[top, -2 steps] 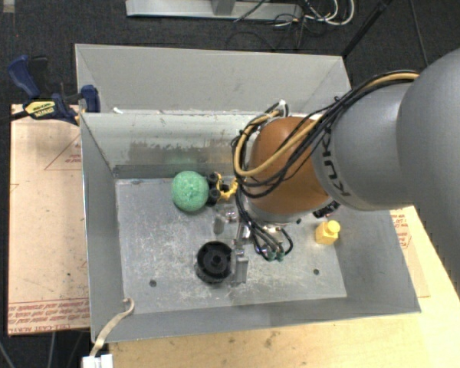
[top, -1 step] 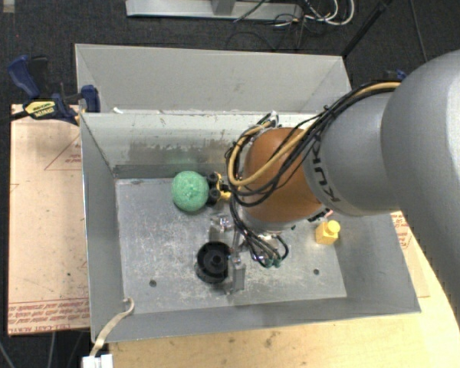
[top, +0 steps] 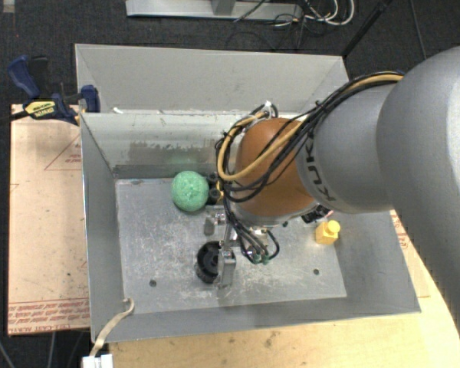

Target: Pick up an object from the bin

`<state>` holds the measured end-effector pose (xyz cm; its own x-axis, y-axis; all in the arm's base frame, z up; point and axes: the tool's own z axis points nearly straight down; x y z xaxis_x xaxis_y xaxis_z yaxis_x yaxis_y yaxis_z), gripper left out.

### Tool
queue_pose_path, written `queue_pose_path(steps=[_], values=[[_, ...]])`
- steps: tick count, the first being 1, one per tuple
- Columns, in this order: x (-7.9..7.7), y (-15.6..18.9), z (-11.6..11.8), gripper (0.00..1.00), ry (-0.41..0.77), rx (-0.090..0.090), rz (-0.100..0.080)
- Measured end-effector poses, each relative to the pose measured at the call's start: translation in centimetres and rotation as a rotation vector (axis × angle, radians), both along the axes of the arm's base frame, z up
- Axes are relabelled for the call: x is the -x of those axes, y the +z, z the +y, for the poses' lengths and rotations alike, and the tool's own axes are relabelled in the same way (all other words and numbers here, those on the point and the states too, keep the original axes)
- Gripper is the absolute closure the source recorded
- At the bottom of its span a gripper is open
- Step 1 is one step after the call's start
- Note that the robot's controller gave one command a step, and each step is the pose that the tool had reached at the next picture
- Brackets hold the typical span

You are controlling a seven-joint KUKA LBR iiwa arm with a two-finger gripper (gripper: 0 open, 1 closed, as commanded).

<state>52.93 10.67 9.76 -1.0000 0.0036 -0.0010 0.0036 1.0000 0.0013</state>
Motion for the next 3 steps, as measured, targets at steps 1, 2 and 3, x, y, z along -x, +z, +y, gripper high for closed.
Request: queue_pose_path(steps=[1,2,3], values=[[0.2,-2.0,0.7,0.0,0.108,0.0,0.003],[1.0,-2.8,-0.7,1.0,-0.072,-0.001,0.001],[1.0,-2.8,-0.7,1.0,-0.072,-0.001,0.001]])
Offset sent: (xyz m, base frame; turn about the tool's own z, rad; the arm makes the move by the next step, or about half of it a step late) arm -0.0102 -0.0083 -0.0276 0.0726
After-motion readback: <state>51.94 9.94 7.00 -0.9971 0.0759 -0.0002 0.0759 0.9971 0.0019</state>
